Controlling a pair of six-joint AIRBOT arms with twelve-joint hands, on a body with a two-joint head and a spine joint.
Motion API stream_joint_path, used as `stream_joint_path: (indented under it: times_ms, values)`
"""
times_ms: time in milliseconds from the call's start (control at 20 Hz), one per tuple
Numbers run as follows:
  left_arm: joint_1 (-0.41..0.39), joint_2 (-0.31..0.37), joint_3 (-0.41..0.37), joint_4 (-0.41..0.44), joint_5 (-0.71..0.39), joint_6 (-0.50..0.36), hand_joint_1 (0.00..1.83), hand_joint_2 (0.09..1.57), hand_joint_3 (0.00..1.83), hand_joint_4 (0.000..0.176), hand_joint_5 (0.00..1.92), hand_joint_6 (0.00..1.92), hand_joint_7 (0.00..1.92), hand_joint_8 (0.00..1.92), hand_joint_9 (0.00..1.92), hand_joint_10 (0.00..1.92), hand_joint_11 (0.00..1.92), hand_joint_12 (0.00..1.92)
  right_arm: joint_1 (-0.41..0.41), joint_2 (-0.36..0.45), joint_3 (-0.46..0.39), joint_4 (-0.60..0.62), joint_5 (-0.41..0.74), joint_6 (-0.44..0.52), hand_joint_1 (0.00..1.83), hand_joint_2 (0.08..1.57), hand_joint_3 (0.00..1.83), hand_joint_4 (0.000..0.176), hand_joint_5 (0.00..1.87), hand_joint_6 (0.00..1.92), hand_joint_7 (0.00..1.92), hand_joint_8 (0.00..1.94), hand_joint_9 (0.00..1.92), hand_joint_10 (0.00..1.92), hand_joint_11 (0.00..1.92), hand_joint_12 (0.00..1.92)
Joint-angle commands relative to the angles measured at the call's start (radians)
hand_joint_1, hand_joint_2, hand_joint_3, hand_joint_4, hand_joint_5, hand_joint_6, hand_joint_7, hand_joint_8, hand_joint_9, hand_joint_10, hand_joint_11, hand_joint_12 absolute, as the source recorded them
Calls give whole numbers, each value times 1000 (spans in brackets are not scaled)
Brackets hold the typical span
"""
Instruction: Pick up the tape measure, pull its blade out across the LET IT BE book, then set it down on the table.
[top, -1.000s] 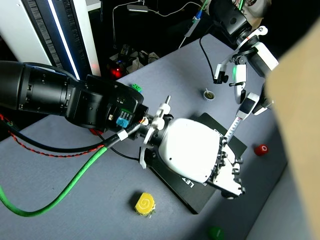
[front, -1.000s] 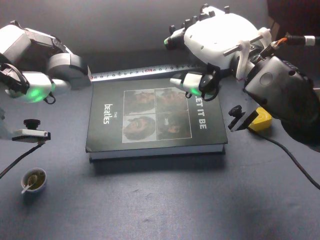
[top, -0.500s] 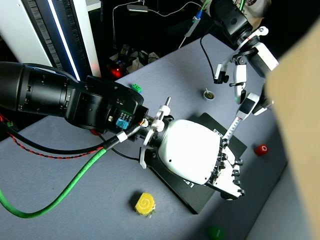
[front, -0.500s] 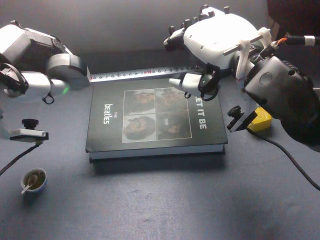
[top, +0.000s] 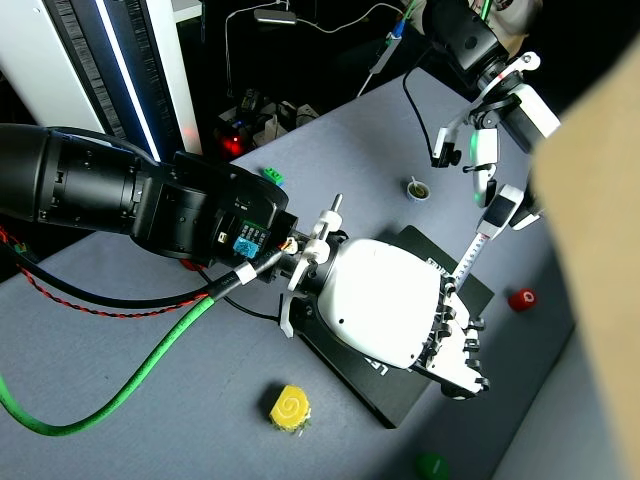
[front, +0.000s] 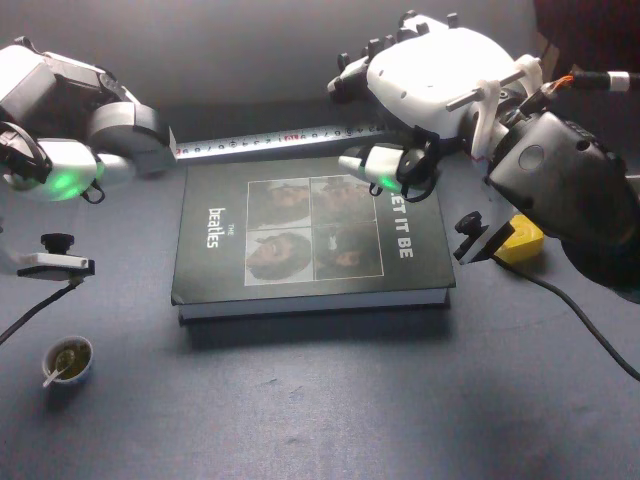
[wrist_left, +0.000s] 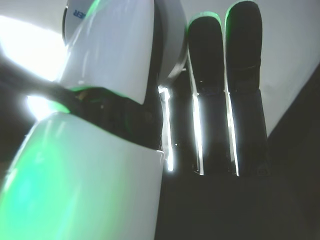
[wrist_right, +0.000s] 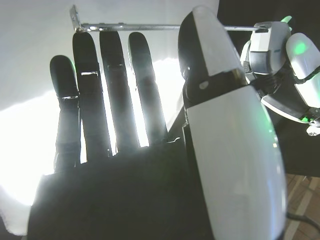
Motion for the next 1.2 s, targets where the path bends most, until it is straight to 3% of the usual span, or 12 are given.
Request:
stream_joint_path:
  times_ms: [0,450,550,600,650,700,800,850,1150]
  values:
    - [-10,10,3,36,-104,-14,1379,1108,0,0,941,839,1015,981,920,1240,860,1062,14,2,5,-54,82,5,798,1163,3,0,618,16,703,31,553,334,152,1328]
    - [-8,9,4,36,-108,-14,1378,1111,0,0,922,866,1013,985,916,1246,854,1063,14,2,8,-54,81,6,801,1165,2,0,633,18,716,30,548,336,143,1322]
    - [-8,9,4,36,-110,-14,1379,1111,0,0,923,866,1014,983,917,1245,861,1065,14,3,8,-54,81,7,822,1183,8,0,691,40,797,62,615,371,192,1344]
    - [-8,9,5,36,-111,-14,1379,1111,0,0,923,867,1015,981,917,1245,863,1065,14,3,8,-54,81,7,965,1236,2,0,724,1086,927,117,710,494,317,1391]
    - [-8,9,5,36,-112,-14,1379,1110,0,0,922,870,1015,979,918,1243,863,1065,14,3,8,-54,81,8,1115,1237,0,0,696,1335,877,980,743,712,416,1484]
    - [-8,9,5,36,-112,-14,1378,1110,0,0,922,871,1016,978,918,1243,864,1066,14,3,8,-54,80,9,1147,1224,2,1,719,1396,855,1143,755,877,505,1516]
    - [-8,9,5,36,-117,-13,1378,1110,0,0,923,871,1016,977,918,1242,866,1067,13,2,8,-54,80,9,1156,1223,1,8,725,1395,850,1209,734,1064,562,1585]
    - [-8,9,5,36,-117,-13,1378,1110,0,0,923,870,1016,976,918,1244,866,1067,13,3,7,-54,80,9,1156,1229,1,0,700,1393,853,1240,715,1089,554,1592]
    - [-6,12,4,36,-123,-13,1378,1112,0,0,922,862,1025,974,902,1256,866,1070,14,10,7,-72,83,10,1158,1231,1,0,688,1388,858,1256,706,1102,540,1589]
